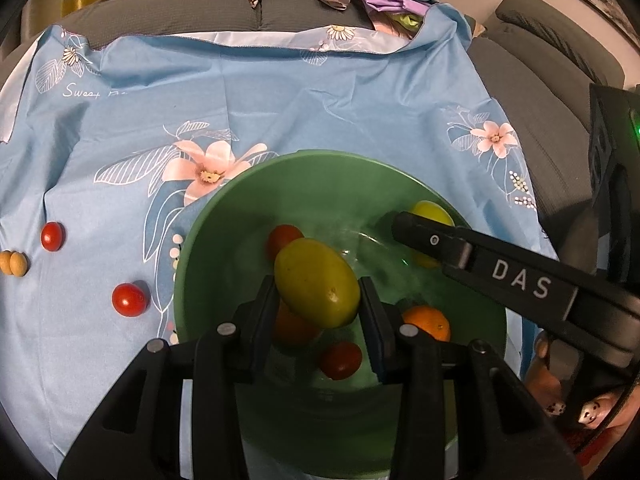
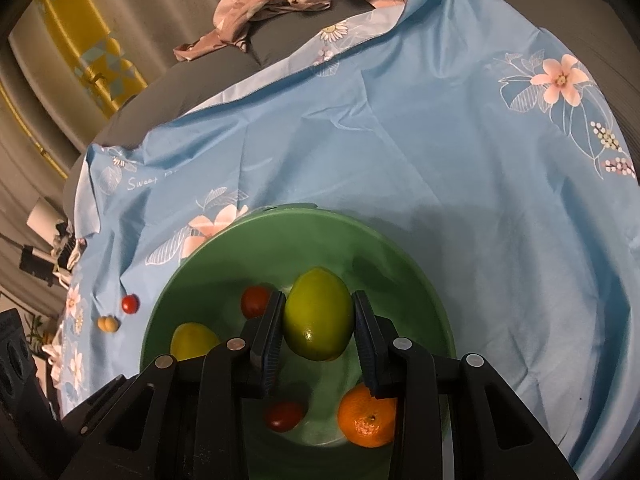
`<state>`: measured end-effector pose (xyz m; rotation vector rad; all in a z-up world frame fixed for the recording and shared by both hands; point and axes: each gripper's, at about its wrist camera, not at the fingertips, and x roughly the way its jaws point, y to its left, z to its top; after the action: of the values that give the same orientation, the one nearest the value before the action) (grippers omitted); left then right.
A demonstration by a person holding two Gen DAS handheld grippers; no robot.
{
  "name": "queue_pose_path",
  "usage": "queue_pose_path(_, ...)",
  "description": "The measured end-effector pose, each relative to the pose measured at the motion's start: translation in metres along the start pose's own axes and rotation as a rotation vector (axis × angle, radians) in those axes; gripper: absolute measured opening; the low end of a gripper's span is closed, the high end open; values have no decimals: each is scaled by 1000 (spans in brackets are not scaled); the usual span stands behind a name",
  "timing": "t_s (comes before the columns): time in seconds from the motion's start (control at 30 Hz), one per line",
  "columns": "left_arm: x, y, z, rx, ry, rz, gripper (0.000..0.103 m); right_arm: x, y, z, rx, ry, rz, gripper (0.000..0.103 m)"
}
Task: Organize fruits
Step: 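Lower both held oval fruits into the green bowl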
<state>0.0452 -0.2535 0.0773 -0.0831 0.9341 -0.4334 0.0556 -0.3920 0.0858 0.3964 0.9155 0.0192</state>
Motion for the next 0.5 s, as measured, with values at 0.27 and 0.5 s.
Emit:
queue_pose_path(0.27,1,0,0,2,2,-1,40,1,3,-1,-17,5,14,35)
queue_pose_path(0.5,3,-2,0,9,6,2,40,4,5,-1,-26,19,-1,35)
